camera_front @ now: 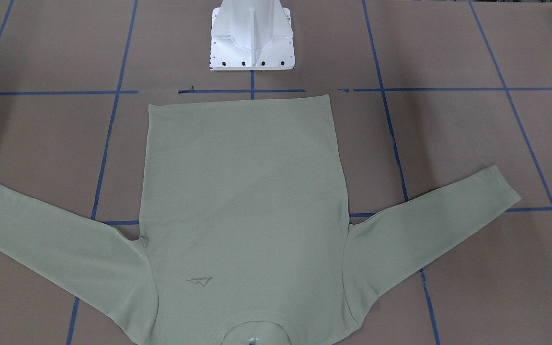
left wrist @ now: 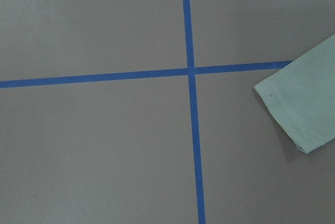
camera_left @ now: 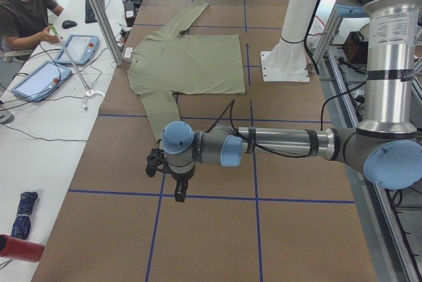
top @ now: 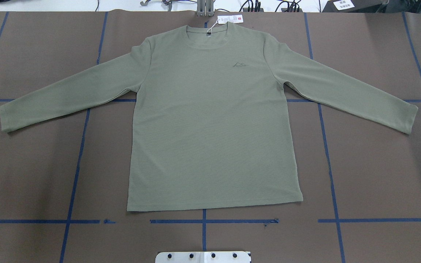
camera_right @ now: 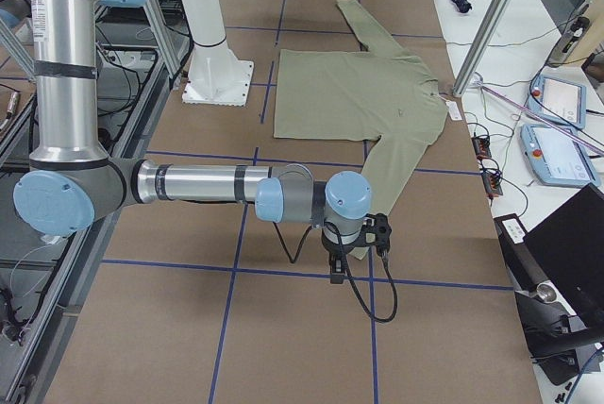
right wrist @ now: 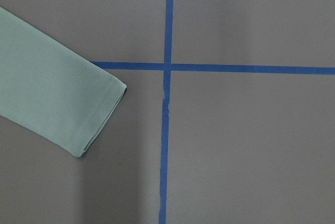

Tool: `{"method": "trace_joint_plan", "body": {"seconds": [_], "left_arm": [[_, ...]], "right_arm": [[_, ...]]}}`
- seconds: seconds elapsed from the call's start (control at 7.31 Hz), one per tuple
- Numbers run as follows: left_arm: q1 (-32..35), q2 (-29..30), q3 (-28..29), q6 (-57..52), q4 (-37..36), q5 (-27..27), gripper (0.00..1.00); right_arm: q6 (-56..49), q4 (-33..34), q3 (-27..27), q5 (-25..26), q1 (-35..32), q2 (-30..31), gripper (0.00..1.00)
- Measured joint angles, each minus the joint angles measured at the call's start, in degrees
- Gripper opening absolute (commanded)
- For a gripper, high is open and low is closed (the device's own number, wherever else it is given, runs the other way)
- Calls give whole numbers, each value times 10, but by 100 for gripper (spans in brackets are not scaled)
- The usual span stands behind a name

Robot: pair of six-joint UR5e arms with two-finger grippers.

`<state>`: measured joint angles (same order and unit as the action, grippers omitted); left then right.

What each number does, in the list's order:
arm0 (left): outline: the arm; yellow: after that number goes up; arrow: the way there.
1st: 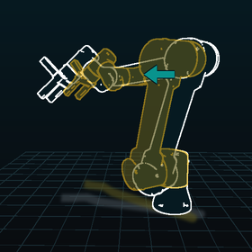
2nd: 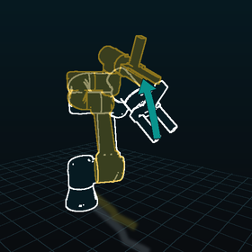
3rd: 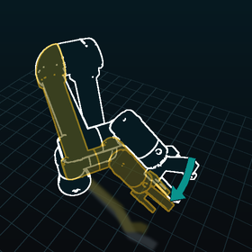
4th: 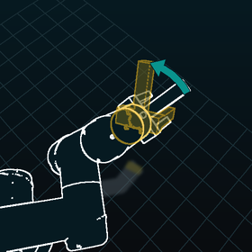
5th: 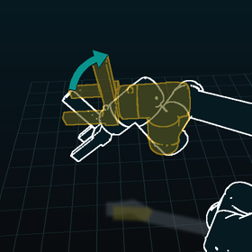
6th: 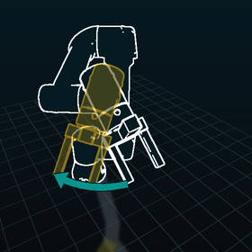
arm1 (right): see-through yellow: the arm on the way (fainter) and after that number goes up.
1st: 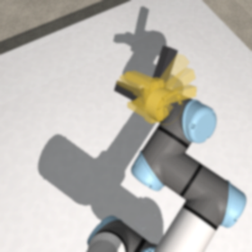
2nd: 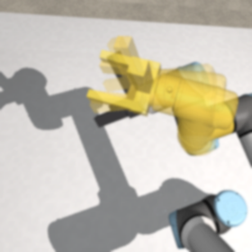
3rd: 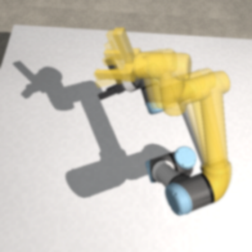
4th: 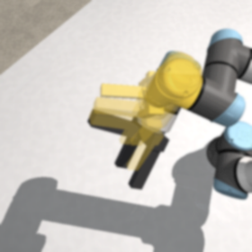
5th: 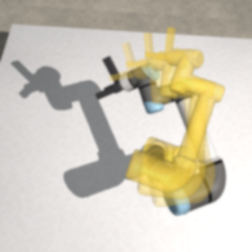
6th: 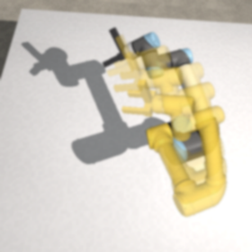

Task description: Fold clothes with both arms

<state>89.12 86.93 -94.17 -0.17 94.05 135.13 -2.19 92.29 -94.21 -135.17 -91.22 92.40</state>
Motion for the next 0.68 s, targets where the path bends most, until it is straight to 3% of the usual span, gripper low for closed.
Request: {"method": "trace_joint_plan", "body": {"seconds": [0.68], "left_arm": [[-2, 29, -5, 3, 17, -1, 100]], "right_arm": [[10, -33, 4, 5, 19, -16, 100]]}}
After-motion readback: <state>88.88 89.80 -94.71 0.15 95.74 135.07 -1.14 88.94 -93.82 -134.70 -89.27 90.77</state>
